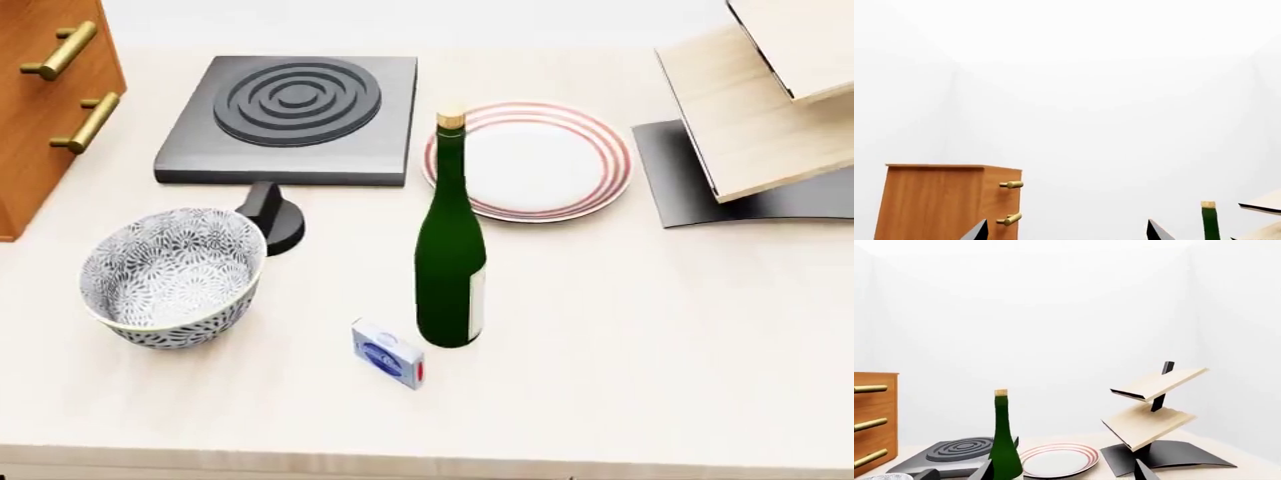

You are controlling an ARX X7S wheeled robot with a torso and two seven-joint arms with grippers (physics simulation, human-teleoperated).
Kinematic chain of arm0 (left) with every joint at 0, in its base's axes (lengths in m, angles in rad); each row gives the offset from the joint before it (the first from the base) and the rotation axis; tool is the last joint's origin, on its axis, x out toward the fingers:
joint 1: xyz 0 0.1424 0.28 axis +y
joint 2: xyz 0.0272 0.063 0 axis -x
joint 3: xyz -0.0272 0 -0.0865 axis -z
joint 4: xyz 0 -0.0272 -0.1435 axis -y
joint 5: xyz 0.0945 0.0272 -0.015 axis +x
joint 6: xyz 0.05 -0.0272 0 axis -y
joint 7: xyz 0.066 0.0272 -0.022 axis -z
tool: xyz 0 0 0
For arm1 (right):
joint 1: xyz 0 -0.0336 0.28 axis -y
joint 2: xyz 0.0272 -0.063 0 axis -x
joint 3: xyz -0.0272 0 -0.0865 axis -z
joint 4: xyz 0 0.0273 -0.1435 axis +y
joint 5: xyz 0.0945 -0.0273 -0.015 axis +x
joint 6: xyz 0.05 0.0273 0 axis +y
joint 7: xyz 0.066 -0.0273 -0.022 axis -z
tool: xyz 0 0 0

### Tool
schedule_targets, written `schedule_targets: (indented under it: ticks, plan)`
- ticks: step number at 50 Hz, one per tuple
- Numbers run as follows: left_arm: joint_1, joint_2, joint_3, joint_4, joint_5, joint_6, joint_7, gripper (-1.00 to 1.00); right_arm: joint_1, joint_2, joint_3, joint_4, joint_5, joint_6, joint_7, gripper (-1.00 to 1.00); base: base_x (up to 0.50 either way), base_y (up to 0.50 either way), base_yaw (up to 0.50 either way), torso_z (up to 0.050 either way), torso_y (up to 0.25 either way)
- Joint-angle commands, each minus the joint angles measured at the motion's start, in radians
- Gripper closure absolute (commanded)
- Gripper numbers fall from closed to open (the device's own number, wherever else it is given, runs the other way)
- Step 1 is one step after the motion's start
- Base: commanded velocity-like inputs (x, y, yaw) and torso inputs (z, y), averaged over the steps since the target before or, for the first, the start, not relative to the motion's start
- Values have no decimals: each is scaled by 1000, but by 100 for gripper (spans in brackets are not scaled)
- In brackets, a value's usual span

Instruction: Pick up the akita bowl and put it on the plate.

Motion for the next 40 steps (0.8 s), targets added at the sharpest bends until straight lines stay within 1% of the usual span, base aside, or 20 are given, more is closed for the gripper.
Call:
schedule_targets:
  ticks: [1,34,37,39,40]
  plan:
    - [-14,-9,5,-10,-10,-12,-9,-100,10,8,-11,8,2,10,8,-100,0,-141,0,0,0]
    - [-16,-28,24,-22,-12,2,-34,-100,25,23,-27,25,5,13,37,-100,0,-140,0,0,0]
    - [-15,-30,25,-23,-11,4,-36,-100,35,9,-24,31,-39,34,67,-100,0,-68,0,0,0]
    - [-16,-31,26,-25,-11,3,-37,-100,27,22,-37,30,-26,19,47,-100,0,0,0,0,0]
    - [-17,-31,27,-26,-10,4,-38,-100,30,18,-34,23,-39,43,60,-100,0,0,0,0,0]
